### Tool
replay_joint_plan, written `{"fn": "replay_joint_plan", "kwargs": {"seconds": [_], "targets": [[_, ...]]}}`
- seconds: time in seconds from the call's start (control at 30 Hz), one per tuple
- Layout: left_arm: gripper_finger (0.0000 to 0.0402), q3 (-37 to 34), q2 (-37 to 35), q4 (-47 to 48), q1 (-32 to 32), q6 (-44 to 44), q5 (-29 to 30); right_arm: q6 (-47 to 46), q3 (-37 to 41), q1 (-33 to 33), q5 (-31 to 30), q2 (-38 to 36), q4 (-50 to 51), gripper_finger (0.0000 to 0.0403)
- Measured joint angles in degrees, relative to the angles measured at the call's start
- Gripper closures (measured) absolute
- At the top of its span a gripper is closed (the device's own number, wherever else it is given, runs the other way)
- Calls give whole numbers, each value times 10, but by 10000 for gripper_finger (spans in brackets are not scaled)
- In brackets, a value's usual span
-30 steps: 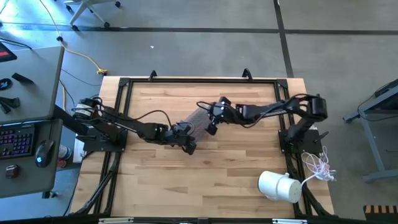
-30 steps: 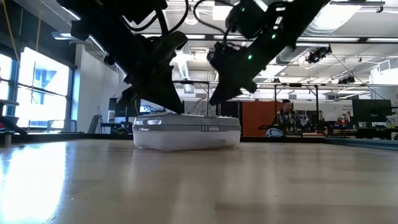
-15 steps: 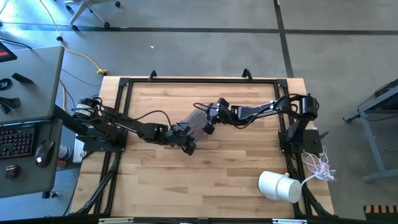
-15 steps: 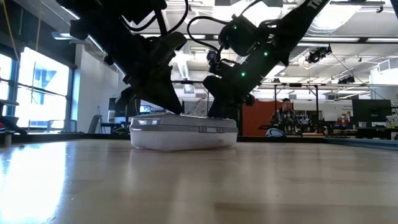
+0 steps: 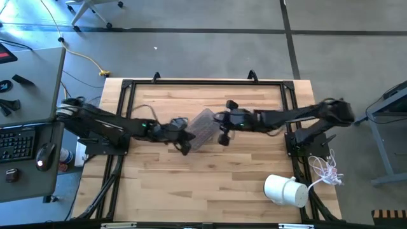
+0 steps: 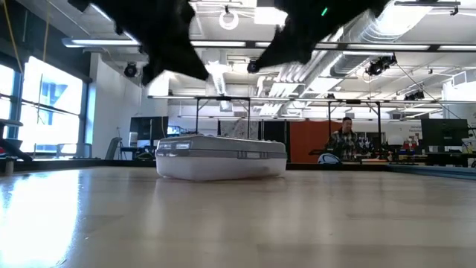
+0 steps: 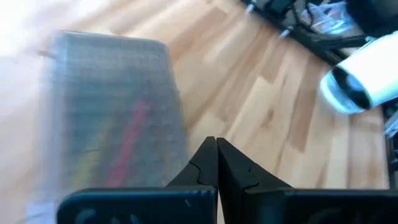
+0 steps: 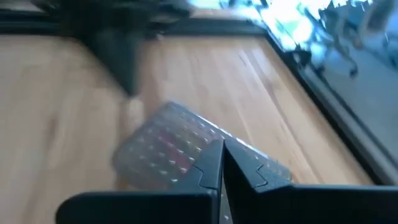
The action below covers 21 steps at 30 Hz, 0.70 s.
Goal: Pick & place school supplies into a supply box
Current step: Return to Home Position
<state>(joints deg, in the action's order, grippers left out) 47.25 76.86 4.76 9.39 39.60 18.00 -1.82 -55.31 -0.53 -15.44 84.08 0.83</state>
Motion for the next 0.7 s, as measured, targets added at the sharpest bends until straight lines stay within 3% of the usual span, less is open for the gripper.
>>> {"fn": "replay_joint_plan", "kwargs": {"seconds": [0.17,0.43,0.57,0.7], "targets": [[378,-1,-143,109,0,-49,39,56,0,36,-11,-104,84,402],[325,-1,-372,286,0,-122,56,68,0,44,-32,-246,272,402],[310,0,-435,328,0,-121,76,4,0,44,-24,-290,304,402],[306,-1,-476,367,0,-123,141,4,0,44,-2,-321,342,402]]}}
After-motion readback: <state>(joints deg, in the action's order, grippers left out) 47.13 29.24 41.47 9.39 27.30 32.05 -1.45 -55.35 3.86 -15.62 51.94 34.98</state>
